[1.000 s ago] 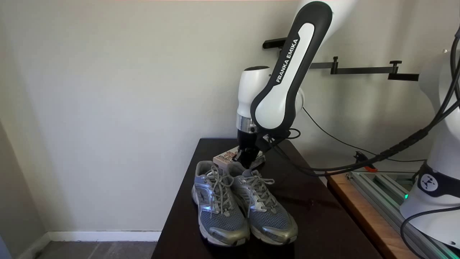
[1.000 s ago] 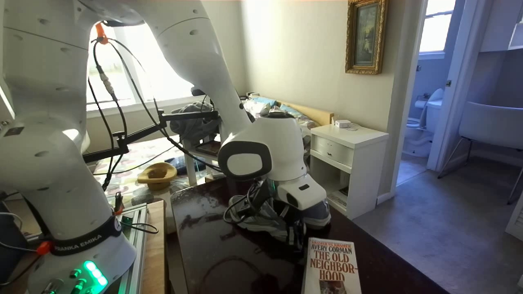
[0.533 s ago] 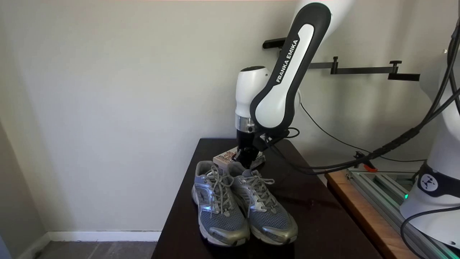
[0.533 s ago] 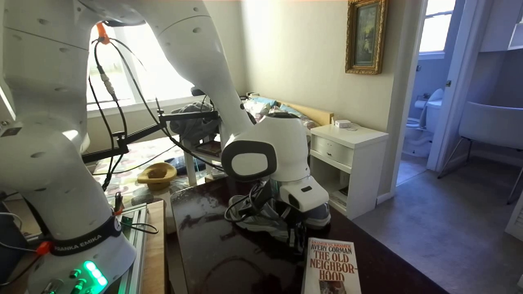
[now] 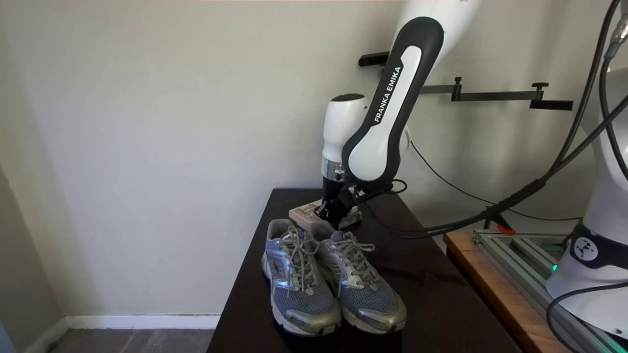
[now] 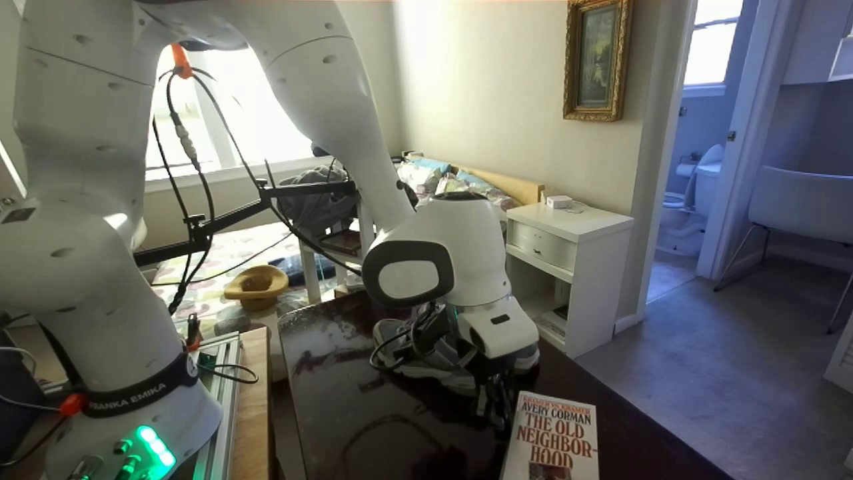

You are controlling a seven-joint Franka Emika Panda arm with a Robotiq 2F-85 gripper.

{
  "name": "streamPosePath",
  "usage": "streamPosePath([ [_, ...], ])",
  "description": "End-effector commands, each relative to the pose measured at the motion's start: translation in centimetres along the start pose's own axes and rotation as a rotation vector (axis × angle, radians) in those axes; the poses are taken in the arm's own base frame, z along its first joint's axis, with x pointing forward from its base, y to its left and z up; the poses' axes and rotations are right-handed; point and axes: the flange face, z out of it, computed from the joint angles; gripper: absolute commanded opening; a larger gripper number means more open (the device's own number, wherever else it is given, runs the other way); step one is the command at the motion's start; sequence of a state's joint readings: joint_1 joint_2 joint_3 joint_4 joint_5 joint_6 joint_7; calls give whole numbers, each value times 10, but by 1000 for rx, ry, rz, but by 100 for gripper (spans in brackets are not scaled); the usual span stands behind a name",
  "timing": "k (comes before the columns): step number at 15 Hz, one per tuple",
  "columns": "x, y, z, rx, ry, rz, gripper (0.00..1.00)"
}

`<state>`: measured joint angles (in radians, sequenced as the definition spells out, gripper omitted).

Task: Move the books to the right, then turn the shoes to the left

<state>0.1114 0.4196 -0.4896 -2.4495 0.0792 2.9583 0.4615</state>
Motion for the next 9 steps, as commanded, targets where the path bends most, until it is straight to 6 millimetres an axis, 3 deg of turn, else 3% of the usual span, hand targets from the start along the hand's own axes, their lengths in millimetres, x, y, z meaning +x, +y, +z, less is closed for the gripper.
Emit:
streamPosePath([
  [1, 9, 6, 4, -25, 53, 84, 0],
  [9, 16, 21, -1, -66, 88, 219, 0],
])
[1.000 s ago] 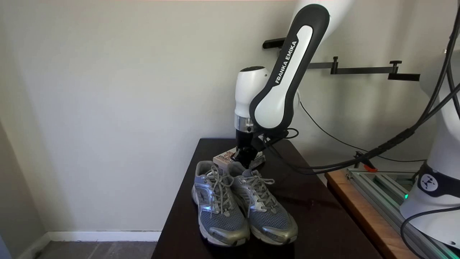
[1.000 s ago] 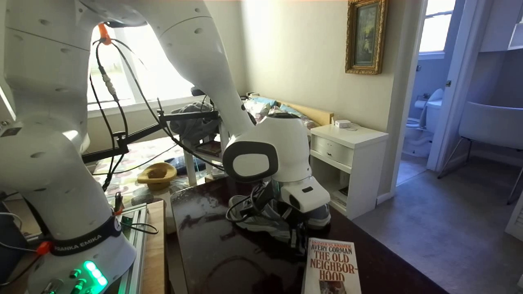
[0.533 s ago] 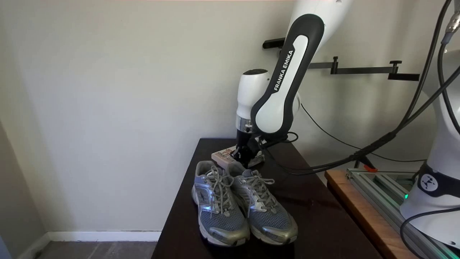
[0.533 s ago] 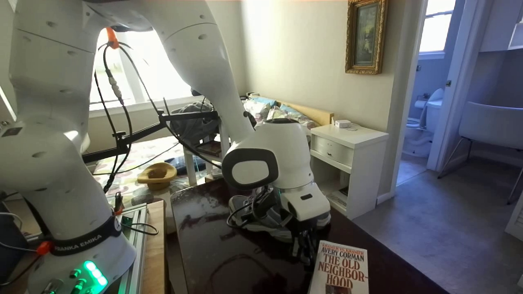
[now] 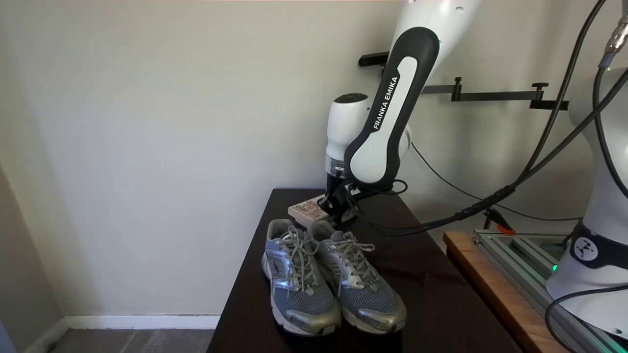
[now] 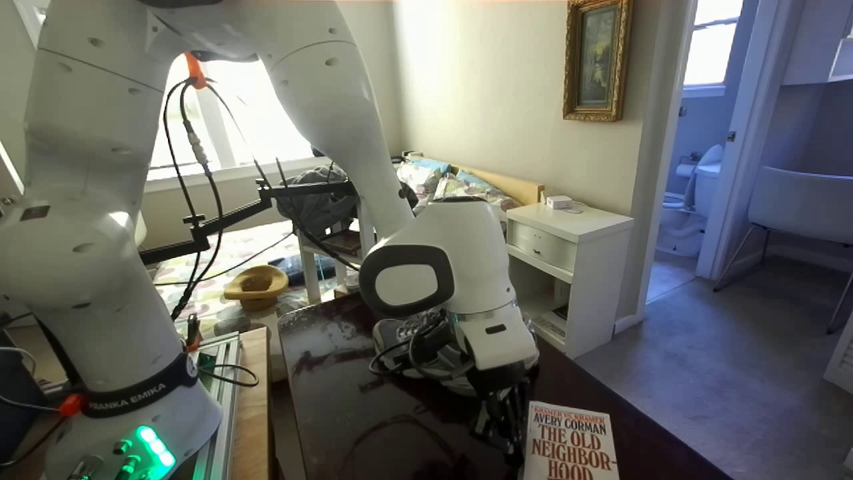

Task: Move the books to the right, then turn the shoes to the left

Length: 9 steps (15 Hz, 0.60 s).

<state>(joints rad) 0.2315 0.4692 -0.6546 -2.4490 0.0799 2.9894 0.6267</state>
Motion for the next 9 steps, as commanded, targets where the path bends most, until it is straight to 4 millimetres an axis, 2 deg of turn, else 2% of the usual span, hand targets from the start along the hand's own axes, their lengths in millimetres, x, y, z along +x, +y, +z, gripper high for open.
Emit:
streamPosePath([
  [1, -1, -6, -7, 7, -1, 28, 0],
  [6, -19, -27, -32, 67, -88, -38, 0],
  [9, -25, -38, -29, 59, -102, -101, 0],
])
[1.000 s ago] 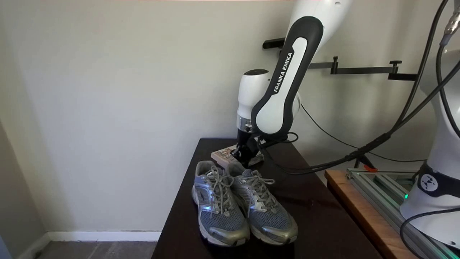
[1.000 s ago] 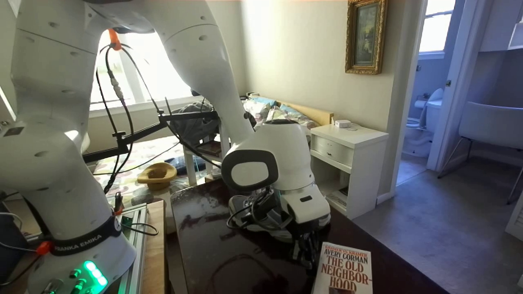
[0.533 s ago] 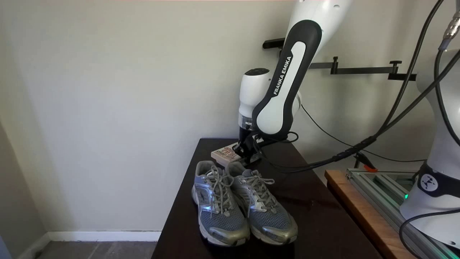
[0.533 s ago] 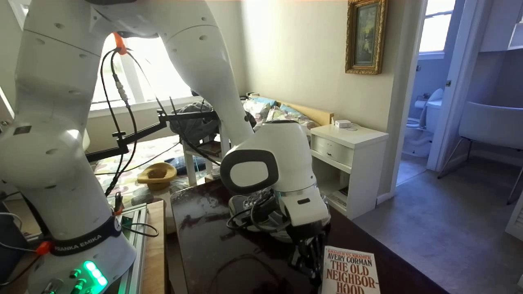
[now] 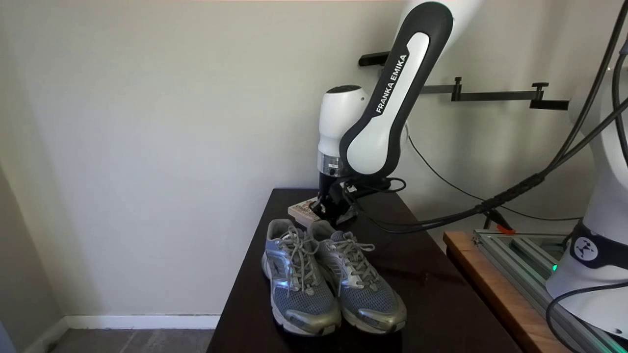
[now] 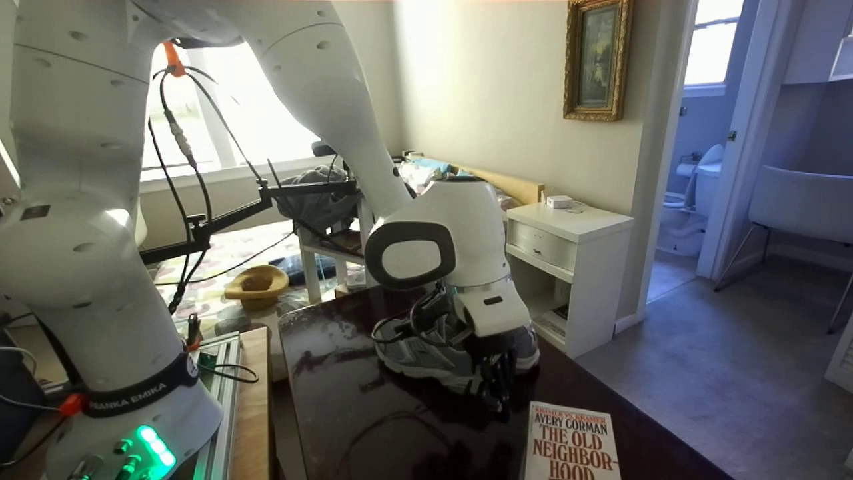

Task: Move the books to the right, then turn the shoes to the left

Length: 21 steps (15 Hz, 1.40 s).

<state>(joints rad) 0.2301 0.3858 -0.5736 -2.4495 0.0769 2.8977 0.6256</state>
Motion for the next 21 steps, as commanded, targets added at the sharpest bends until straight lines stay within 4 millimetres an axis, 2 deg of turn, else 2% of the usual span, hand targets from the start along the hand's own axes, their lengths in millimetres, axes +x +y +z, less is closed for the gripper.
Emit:
streamPosePath([
  [1, -3, -5, -2, 5, -33, -55, 0],
  [5, -2, -2, 5, -14, -44, -58, 0],
  [13, 21, 13, 15, -43, -1, -22, 0],
  [21, 30, 24, 37, -89, 10, 22, 0],
])
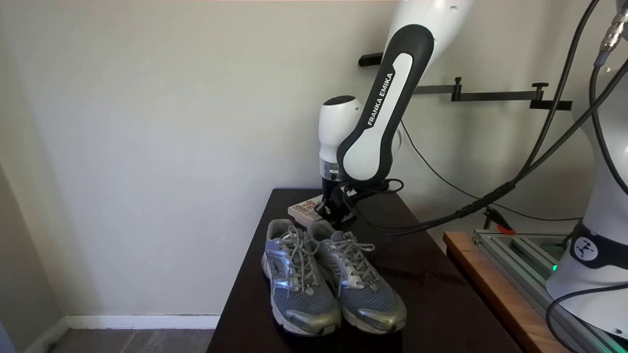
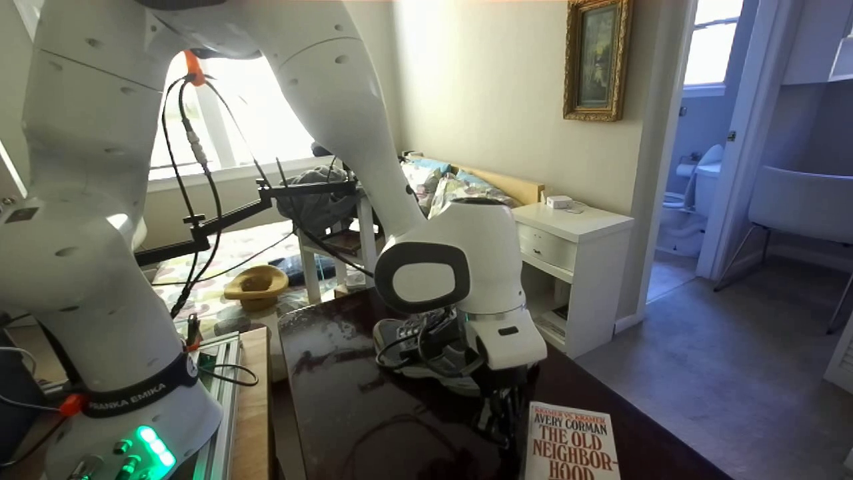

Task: Move the books to the right, then turn the shoes to the left

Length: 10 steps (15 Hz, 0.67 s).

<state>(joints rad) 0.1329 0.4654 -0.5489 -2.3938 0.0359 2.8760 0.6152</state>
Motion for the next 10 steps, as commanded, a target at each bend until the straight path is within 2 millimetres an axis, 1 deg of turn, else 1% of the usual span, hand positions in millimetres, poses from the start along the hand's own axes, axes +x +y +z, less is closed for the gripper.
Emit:
streamPosePath([
  [1, 10, 2, 10, -21, 28, 24, 0],
  [10, 25, 11, 17, -12, 115, 107, 0],
])
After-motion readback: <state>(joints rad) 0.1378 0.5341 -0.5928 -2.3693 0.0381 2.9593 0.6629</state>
